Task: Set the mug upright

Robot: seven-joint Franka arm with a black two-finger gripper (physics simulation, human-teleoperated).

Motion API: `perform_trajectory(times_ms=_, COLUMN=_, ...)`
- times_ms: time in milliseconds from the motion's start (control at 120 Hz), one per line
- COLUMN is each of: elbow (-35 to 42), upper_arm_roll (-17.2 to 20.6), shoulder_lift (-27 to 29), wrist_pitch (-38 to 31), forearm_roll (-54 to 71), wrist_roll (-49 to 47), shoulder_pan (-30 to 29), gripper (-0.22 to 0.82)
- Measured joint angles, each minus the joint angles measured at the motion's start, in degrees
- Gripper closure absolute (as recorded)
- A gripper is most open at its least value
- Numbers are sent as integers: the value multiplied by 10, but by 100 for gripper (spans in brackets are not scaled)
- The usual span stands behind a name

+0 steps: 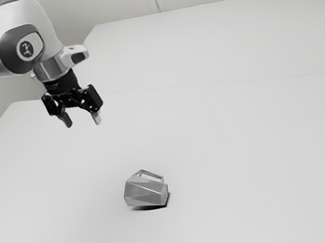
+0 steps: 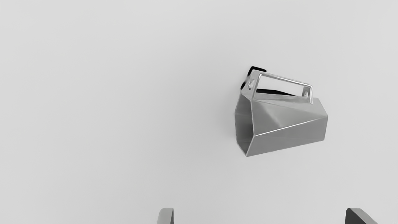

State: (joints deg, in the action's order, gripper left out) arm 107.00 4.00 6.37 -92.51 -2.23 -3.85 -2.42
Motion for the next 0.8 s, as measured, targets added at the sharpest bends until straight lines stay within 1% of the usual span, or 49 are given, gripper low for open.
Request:
perform_trajectory(times_ms=175, elbow=76, upper_arm_roll=-7, shoulder_lift=4, wrist_pitch=-59, forearm_roll=-35, wrist_roll=13, shoulder_pan=-6, gripper=0)
perform_trajectory(times_ms=342, elbow=131, upper_arm_roll=-18, shoulder_lift=5, wrist_pitch=-114, forearm_roll=-82, wrist_roll=35, shoulder_pan=-14, gripper=0)
perform_trajectory(times_ms=800, elbow=236, upper_arm_roll=-32, shoulder_lift=3, wrist_pitch=-221, forearm_roll=-189, wrist_roll=103, shoulder_pan=-15, gripper=0)
